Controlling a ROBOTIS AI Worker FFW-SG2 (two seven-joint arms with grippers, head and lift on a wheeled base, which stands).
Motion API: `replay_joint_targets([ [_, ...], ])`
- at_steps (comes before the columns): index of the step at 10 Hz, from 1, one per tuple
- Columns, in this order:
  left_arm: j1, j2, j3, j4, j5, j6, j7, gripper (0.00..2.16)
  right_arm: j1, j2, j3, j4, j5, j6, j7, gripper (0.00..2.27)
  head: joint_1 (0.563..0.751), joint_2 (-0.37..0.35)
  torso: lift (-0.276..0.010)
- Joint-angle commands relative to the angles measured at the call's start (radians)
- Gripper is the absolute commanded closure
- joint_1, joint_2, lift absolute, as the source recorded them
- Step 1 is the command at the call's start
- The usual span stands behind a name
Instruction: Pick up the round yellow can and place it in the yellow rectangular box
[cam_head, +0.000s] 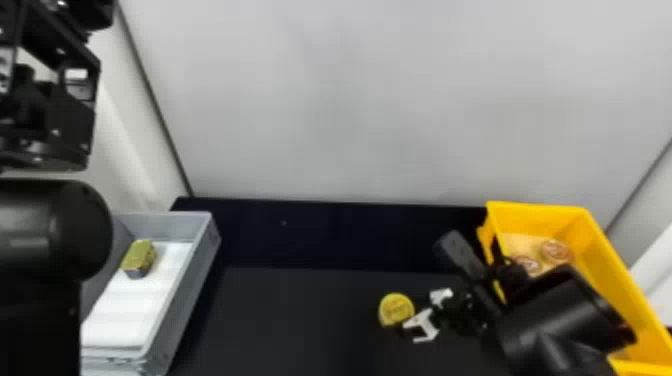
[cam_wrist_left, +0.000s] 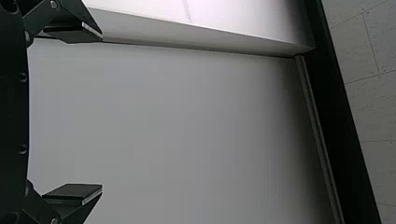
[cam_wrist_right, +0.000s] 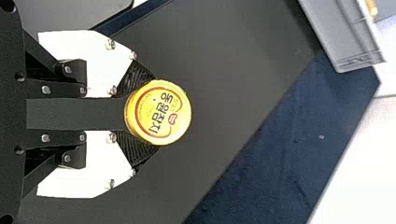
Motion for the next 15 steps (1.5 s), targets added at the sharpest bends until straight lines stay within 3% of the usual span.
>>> replay_joint_targets([
  [1, 0.002, 0.006, -0.018, 0.003, -0.002, 0.025, 0.001, 0.14, 0.008, -0.018, -0.015, -0.206, 0.067, 0.097, 0.032, 0.92, 0.663, 0.054, 0.010],
  [3, -0.007, 0.005, -0.024, 0.006, -0.005, 0.027, 0.001, 0.14, -0.033, -0.030, -0.091, -0.332, 0.120, 0.145, 0.043, 0.92, 0.663, 0.054, 0.010],
  [7, -0.023, 0.002, -0.024, 0.006, -0.013, 0.033, -0.004, 0.14, -0.143, -0.140, -0.178, -0.458, 0.205, 0.196, 0.043, 0.92, 0.663, 0.054, 0.010],
  [12, -0.032, 0.006, -0.024, 0.001, -0.020, 0.039, -0.008, 0.14, -0.111, -0.226, -0.336, -0.525, 0.301, 0.217, 0.043, 0.92, 0.663, 0.054, 0.010],
  [15, -0.033, 0.009, -0.024, 0.001, -0.020, 0.039, -0.010, 0.14, -0.042, -0.239, -0.471, -0.501, 0.315, 0.211, 0.020, 0.93, 0.663, 0.054, 0.010],
])
